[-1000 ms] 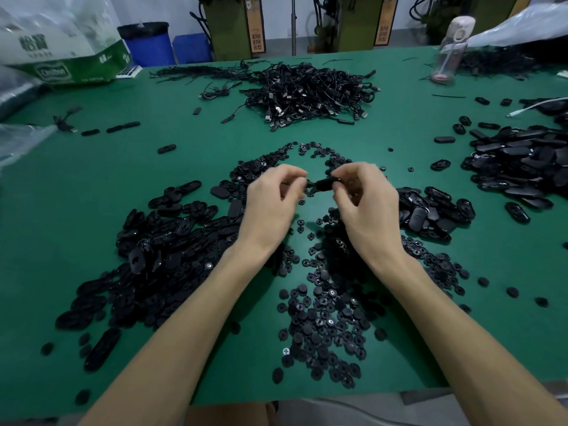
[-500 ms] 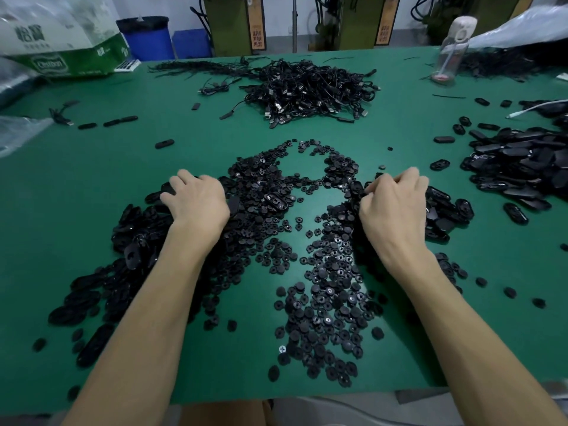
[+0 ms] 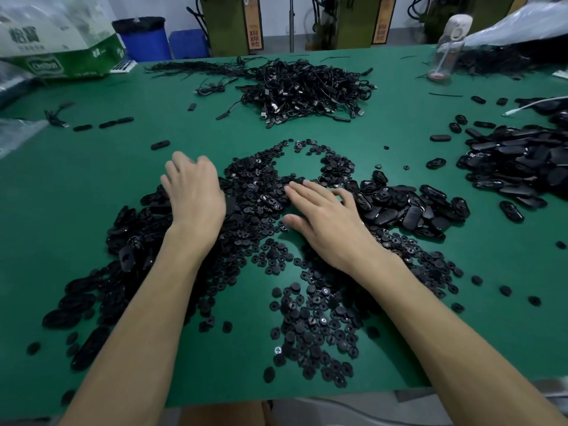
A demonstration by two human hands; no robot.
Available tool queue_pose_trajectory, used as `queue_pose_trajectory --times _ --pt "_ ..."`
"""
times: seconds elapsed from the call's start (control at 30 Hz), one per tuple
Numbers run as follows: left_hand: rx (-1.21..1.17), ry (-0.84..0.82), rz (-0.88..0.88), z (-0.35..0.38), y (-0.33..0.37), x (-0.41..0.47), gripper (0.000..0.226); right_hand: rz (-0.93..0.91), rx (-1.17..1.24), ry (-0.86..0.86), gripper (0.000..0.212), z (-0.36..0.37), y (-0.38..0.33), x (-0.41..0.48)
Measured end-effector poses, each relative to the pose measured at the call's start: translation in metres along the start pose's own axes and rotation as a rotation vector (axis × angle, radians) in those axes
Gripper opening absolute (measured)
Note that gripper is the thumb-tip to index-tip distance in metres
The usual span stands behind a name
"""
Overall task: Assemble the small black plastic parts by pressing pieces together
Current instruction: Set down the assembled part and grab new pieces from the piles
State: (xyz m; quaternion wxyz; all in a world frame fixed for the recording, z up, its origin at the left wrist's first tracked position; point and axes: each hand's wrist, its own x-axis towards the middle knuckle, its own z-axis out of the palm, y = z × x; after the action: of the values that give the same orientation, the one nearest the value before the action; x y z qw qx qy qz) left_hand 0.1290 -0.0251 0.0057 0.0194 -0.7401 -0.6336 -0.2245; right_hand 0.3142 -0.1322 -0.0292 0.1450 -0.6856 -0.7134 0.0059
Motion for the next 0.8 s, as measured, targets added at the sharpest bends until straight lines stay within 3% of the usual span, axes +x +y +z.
queue_pose_trajectory --times 0.1,0.2,0.37,0.6,0.7,0.8 --pt "-0.197 0.117 0.111 0.006 0.016 -0.007 0.046 -0.018 -0.013 -0.045 0.066 0.002 -0.001 0.002" --pt "-0.336 0.193 0.266 0.011 0.033 -0.018 0.041 -0.004 0.026 -0.007 0.061 -0.001 -0.005 0.002" --pt "-0.553 0.114 0.444 0.02 0.043 -0.026 0.031 0.024 0.017 0.092 0.03 -0.005 -0.002 0.0" --pt "-1.339 -0.329 -0.013 0.019 0.055 -0.034 0.031 0.115 0.08 0.217 0.015 -0.006 0.002 -0.002" --pt "-1.422 -0.392 -0.062 0.019 0.056 -0.036 0.03 0.133 0.143 0.235 0.016 -0.005 0.002 -0.003" --pt "-1.418 -0.398 -0.084 0.02 0.057 -0.037 0.032 0.2 0.344 0.362 0.016 -0.007 0.001 -0.004"
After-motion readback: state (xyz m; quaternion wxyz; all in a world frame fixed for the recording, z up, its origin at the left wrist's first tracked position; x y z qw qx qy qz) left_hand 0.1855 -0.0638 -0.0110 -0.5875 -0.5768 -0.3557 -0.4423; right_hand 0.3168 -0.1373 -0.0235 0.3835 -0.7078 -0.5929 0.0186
